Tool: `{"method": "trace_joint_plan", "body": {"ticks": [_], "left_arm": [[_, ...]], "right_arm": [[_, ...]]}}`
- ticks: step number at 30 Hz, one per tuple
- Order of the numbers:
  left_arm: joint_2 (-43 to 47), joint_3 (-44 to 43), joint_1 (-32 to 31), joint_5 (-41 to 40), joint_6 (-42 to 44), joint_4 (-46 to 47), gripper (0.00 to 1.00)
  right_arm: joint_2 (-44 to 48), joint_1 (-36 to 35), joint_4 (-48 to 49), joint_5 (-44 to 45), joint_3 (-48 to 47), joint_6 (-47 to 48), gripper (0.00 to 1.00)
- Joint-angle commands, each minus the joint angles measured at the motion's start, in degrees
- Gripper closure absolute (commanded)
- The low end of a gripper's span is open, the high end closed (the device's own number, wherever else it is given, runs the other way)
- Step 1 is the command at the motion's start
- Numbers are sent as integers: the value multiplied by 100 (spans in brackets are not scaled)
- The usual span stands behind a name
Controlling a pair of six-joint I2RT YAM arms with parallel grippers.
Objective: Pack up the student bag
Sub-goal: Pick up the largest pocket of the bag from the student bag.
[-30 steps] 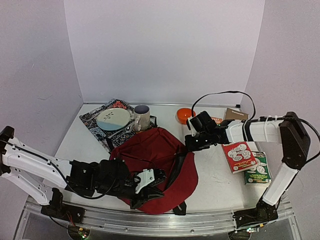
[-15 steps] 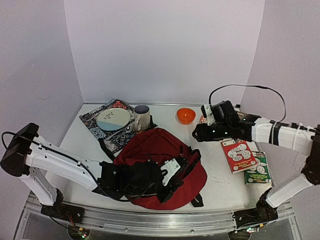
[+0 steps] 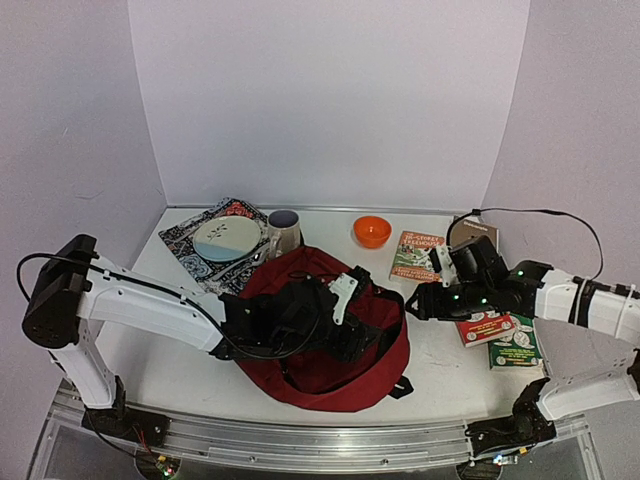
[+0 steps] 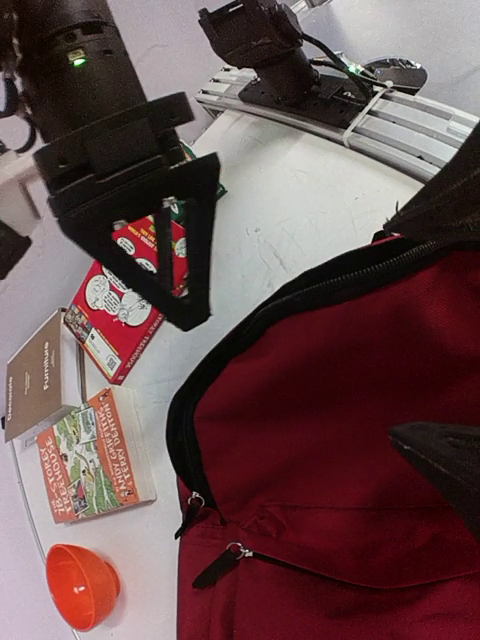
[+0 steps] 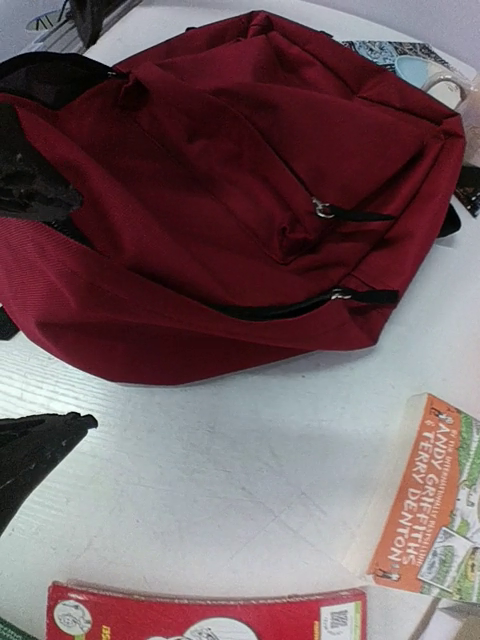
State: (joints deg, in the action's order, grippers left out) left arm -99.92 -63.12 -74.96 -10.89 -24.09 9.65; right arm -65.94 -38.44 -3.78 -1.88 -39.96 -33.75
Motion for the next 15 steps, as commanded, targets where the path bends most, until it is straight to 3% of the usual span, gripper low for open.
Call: {"method": "trace_joint_plan", "body": {"ticks": [1, 8, 15], "left_arm": [[-111, -329, 174, 357, -213, 98, 30], [-519, -732, 236, 827, -271, -145, 22], [-913, -1088, 354, 989, -271, -392, 22]], "right_arm": [[118, -25, 174, -453, 266, -210, 33], [-117, -24, 322, -559, 417, -220, 32], [-243, -66, 492, -716, 387, -222, 32]]}}
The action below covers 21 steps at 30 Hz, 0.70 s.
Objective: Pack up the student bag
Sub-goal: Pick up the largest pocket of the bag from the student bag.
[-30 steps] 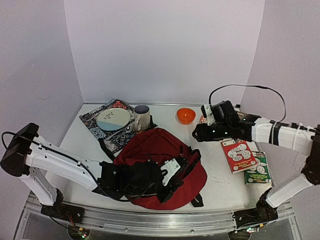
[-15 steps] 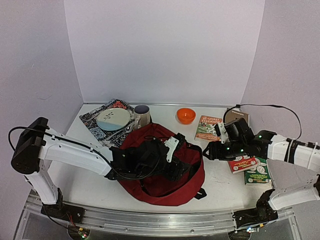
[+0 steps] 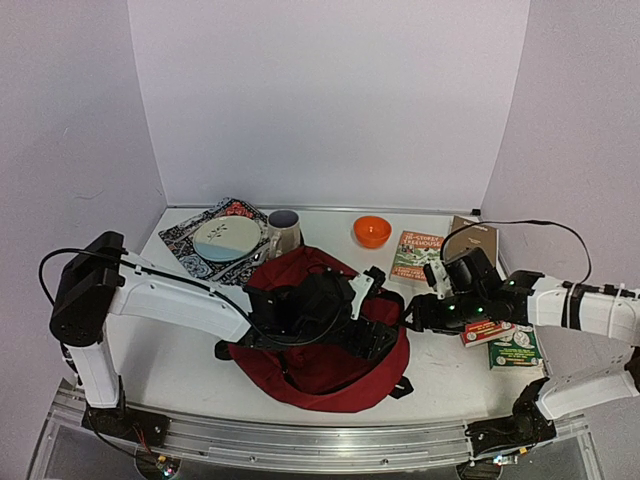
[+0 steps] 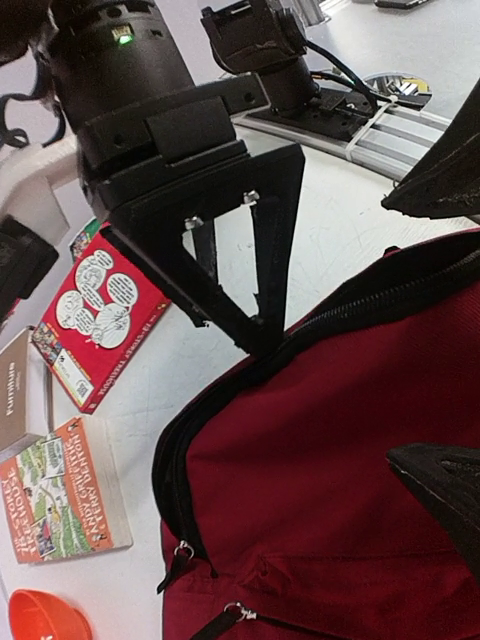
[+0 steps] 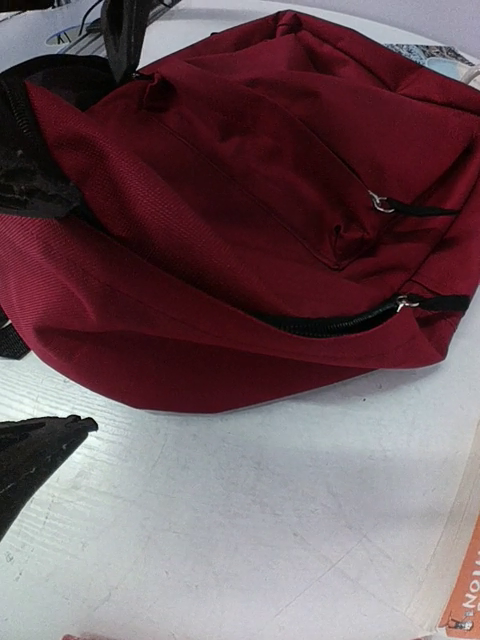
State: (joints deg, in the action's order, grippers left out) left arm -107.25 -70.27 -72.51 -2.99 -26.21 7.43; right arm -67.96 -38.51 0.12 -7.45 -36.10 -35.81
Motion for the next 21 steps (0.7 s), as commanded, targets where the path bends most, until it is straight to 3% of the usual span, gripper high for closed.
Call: {"method": "trace_joint_plan", "body": {"ticks": [1, 5, 14, 21], "left_arm": [[-226, -406, 126, 237, -58, -200, 22], [-391, -478, 197, 279, -3, -345, 34], [184, -272, 396, 80, 97, -573, 98], [1302, -75, 453, -189, 186, -1366, 100]], "right_arm": [[-50, -63, 107, -173, -10, -15, 33], [-141, -83, 128, -285, -65, 20, 32], [-684, -119, 176, -94, -63, 71, 32], [-1294, -100, -195, 773, -478, 419, 45]]}}
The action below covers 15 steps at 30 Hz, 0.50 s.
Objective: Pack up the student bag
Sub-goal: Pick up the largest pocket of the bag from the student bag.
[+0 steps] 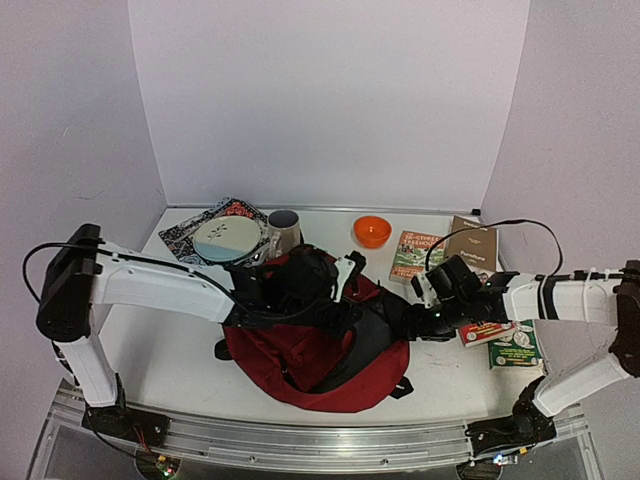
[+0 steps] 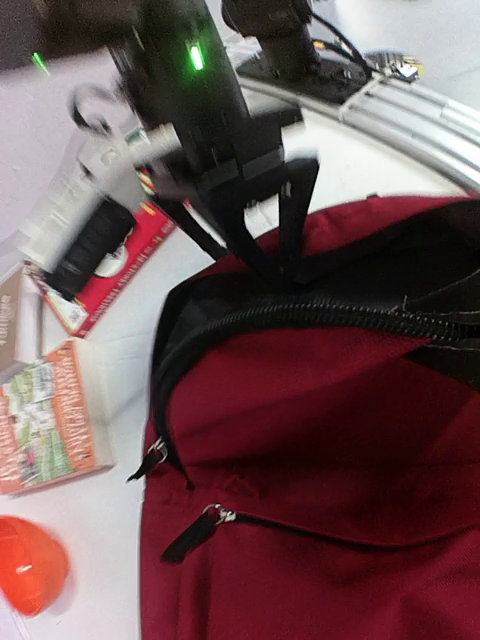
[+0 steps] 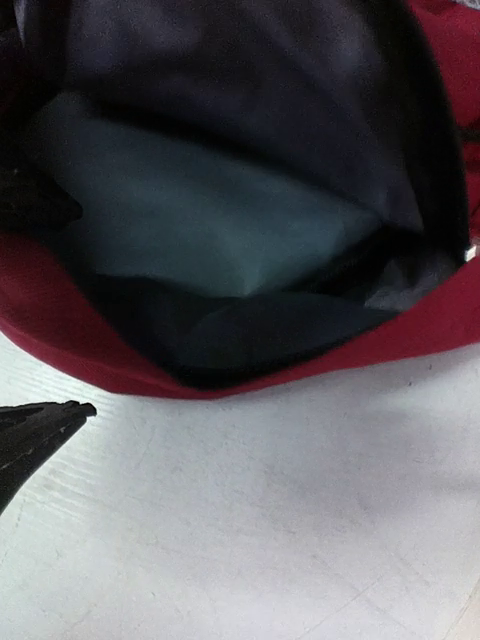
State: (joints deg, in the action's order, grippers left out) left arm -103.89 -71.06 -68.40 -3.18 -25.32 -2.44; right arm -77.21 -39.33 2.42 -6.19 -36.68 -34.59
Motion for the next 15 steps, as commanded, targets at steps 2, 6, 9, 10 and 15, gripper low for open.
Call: {"method": "trace_joint_plan", "body": {"ticks": [2, 6, 9, 10, 15], "left_arm": [[1311, 125, 39, -12, -49, -475, 100], [1871, 395, 49, 177, -356, -599, 100], [2204, 557, 107, 89, -501, -704, 100], [2275, 604, 156, 81, -539, -735, 100], [2500, 775, 516, 472, -741, -787, 100]], "right_arm": [[-671, 30, -566, 956, -692, 507, 50], [-1239, 233, -737, 1189, -1286, 970, 54], [-1622, 425, -806, 1296, -1729, 1411, 55], [-1749, 491, -826, 1317, -1861, 1549, 55], [-2332, 790, -944, 1489, -2466, 2086, 55]]}}
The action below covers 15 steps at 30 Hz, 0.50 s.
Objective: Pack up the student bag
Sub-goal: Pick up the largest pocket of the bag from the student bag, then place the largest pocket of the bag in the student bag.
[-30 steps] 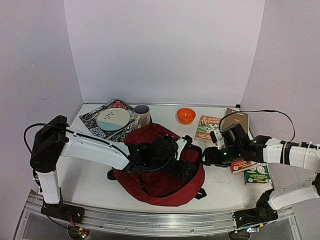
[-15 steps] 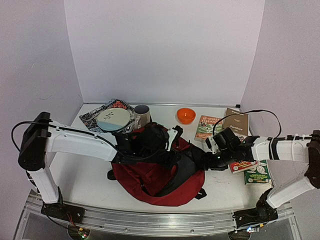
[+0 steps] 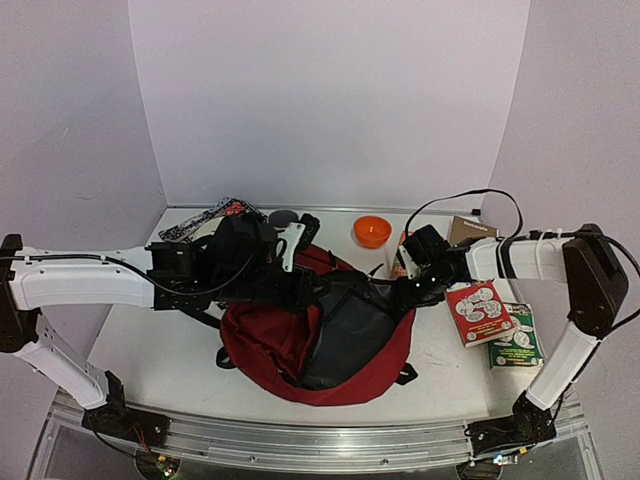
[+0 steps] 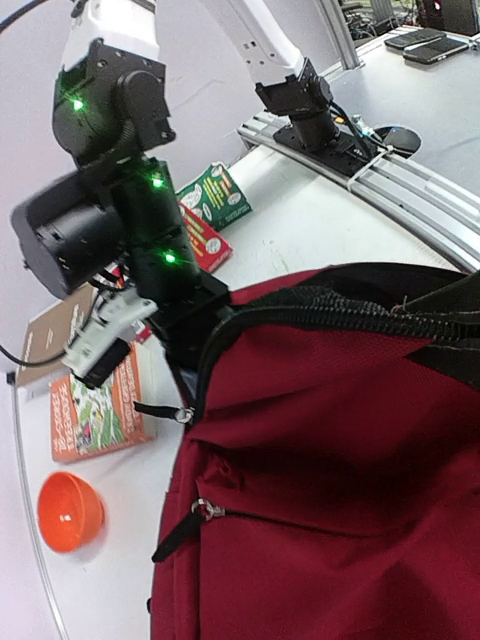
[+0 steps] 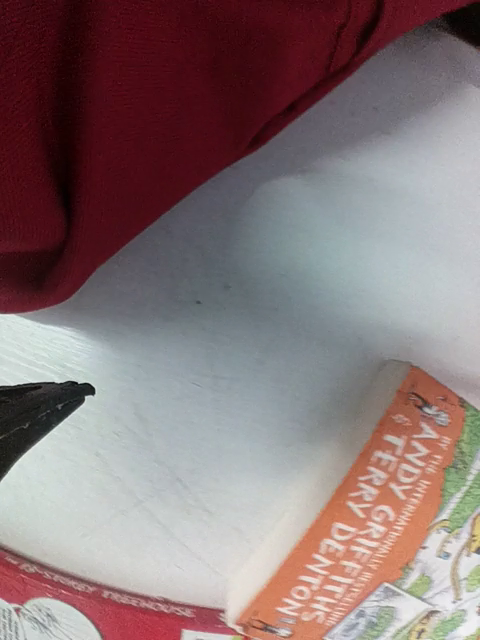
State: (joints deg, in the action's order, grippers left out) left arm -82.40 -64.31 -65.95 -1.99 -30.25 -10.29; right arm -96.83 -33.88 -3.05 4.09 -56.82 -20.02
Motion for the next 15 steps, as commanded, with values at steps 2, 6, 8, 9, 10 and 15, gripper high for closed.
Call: {"method": "trace_joint_plan", "body": {"ticks": [2, 6, 8, 9, 10, 15], "left_arm": [[362, 152, 387, 379, -230, 10, 100], [252, 323, 746, 329, -115, 10, 100], [160, 436, 951, 283, -48, 20, 100], [118, 494, 1051, 206, -4, 28, 100], [74, 547, 1139, 80, 49, 33, 100], [-255, 805, 1552, -79, 239, 122, 97]], "right_arm": [[-545, 315, -482, 508, -641, 709, 56], [-559, 321, -599, -35, -791, 687, 52], [-392, 320, -560, -356, -724, 619, 48], [-289, 318, -554, -512, -677, 589, 45], [-162, 316, -549, -688, -628, 564, 42], [516, 321, -530, -1188, -434, 494, 31]]}}
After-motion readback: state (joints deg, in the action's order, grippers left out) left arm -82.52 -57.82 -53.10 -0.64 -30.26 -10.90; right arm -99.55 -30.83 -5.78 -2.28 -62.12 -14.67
